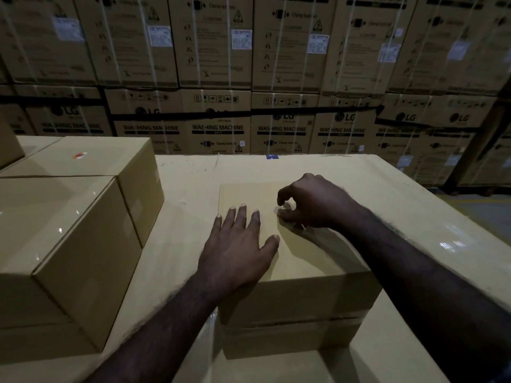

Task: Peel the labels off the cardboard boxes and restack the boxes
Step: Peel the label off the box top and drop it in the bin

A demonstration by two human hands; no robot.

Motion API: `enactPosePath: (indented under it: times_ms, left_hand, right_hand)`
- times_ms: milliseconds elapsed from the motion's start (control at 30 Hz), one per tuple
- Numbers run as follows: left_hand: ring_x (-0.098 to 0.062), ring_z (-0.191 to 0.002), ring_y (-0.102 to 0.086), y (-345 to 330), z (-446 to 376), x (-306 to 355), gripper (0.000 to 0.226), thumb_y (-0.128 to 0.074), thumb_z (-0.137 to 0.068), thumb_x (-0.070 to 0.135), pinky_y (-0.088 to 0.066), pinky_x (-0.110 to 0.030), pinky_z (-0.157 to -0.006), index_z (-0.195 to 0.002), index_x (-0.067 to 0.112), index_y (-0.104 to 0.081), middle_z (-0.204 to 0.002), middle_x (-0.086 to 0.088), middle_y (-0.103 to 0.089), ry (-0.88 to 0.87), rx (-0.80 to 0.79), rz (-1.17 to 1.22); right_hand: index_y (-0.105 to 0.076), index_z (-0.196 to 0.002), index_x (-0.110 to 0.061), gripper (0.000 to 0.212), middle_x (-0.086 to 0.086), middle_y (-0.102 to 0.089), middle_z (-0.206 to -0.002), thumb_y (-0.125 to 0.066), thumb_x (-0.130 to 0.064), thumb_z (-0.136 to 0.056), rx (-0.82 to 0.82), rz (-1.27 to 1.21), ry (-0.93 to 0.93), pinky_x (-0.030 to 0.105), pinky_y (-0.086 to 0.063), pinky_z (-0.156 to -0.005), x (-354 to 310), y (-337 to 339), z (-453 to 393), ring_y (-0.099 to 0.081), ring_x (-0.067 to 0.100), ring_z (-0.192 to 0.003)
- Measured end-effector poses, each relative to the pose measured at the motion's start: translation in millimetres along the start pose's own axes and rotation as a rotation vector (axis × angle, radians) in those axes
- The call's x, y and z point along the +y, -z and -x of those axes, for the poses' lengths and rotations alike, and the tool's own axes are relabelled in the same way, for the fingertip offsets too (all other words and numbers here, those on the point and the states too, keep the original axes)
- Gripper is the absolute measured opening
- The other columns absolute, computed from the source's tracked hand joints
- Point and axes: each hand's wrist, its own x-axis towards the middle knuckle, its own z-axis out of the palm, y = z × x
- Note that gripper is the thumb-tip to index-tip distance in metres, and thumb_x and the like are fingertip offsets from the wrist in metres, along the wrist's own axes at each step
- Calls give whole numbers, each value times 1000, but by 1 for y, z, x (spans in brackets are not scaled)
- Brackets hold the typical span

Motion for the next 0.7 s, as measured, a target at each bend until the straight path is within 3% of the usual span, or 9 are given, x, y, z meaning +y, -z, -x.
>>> enactPosePath:
  times_ms: [200,300,400,500,700]
  left_hand:
    - [-22,-149,6,0,0,-1,73,-19,-95,63,3,-44,-121,-155,24,-5,-163,-5,4,-6,10,11]
    - [-22,-149,7,0,0,-1,72,-20,-96,62,2,-45,-121,-155,24,-4,-163,-5,4,-10,-1,17]
    - [-22,-149,7,1,1,-1,73,-20,-96,63,2,-45,-121,-155,24,-4,-163,-4,5,-12,-7,17]
    - [-21,-149,7,0,0,-1,73,-20,-95,63,3,-44,-121,-155,24,-4,-163,-4,5,-12,-2,10]
    - [-22,-149,7,1,1,0,73,-19,-95,63,5,-44,-120,-155,24,-4,-163,-5,5,-5,-5,4]
  right_hand:
    - [-68,-114,-24,26,2,-71,-104,-64,-27,-88,93,-15,-70,39,-57,-76,6,-8,2,-65,19,-87]
    - [-67,-118,-23,27,-1,-72,-108,-61,-26,-91,87,-81,-64,37,-57,-80,8,-6,8,-65,16,-89]
    - [-63,-124,-26,43,-5,-69,-118,-64,-48,-86,42,-140,-72,35,-55,-84,8,-5,14,-64,13,-98]
    - [-61,-126,-29,55,-4,-68,-117,-64,-61,-81,28,-81,-83,32,-53,-78,4,-8,18,-61,15,-99]
    - [-63,-124,-30,42,-3,-71,-113,-65,-50,-87,74,-55,-53,26,-50,-74,1,-7,16,-65,14,-93]
